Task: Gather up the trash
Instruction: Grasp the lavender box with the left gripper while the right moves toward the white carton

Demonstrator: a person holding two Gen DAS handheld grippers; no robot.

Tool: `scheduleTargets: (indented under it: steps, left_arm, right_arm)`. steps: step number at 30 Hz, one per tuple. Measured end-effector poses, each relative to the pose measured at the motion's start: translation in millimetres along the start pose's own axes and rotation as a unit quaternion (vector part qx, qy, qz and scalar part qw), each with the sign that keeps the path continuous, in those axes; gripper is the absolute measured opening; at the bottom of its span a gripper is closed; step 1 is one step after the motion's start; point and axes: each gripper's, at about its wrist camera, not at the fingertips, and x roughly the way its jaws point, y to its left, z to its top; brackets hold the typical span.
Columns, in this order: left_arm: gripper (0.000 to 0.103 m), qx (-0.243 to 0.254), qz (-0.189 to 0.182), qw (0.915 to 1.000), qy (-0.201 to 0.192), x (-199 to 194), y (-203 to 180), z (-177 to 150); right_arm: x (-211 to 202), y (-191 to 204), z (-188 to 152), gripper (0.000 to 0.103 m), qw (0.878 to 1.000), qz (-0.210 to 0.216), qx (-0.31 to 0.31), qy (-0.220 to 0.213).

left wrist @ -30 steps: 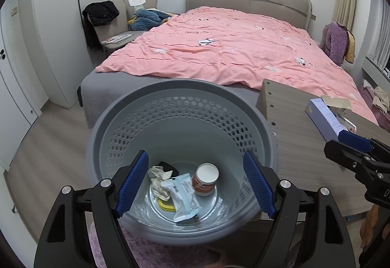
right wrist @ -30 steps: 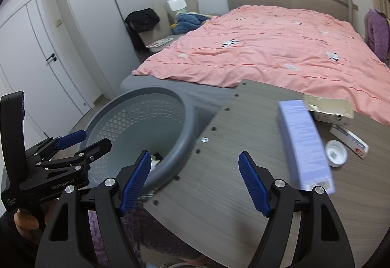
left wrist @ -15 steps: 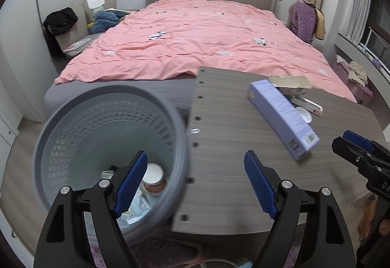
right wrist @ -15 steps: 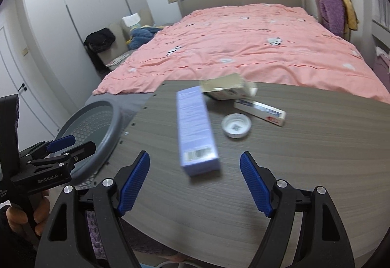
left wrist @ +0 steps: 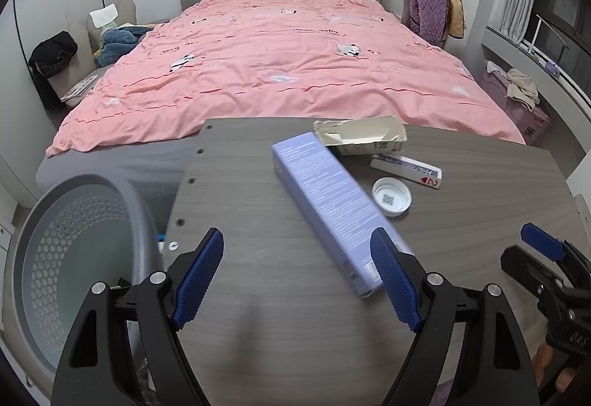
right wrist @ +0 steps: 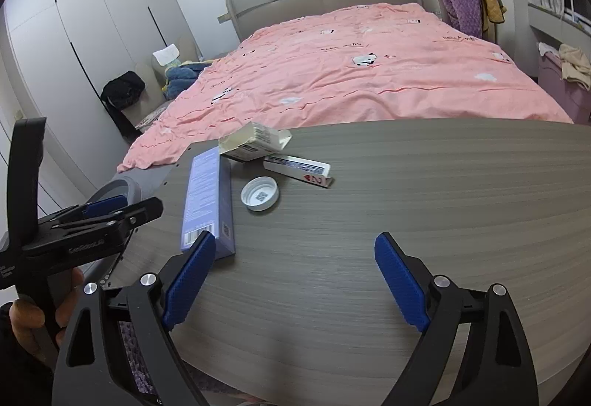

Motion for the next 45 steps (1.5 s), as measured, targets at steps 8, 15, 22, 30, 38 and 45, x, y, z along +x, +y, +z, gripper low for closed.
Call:
scheduleTargets:
  steps: [8,15,22,30,38,45]
  left_arm:
    - [0.078,0.023,0.031,0.9992,0.005,26.5,-36.0,15.1]
    - [0.078,0.044,0.069,0.9965,0.015,45.4,-53.9,14.4]
    - [0.078,0.049,0.093,0.9943,0.021,52.5,-46.3,8.5]
    - [0.078,0.03,0.101,0.9939,0.032,45.4,-8.0,-4.3]
    - [0.078,-0.006,0.052,0.998,0.036,40.8,13.8,-7.3]
    - [0.078,-0.018,0.03,0.9981,0.05,60.0,14.5,4.4]
  right_arm:
    - [-6.2,-26.8,-5.2,0.086,1.0,0.009,0.029,-0.003]
    - [-11.5,-41.2,-9.1,0.086,0.999,0.01,0.041,-0.005]
    - [-14.0,-46.3,-10.7,0.087,0.999,0.016,0.049,-0.007]
    - [-13.5,-44.7,-8.9,0.086,0.999,0.019,0.048,-0.01]
    - [-10.6,-40.2,-8.3,0.086,0.999,0.022,0.043,-0.005]
    - [-10.6,-37.3,-9.1,0.086,0.999,0.024,0.039,-0.003]
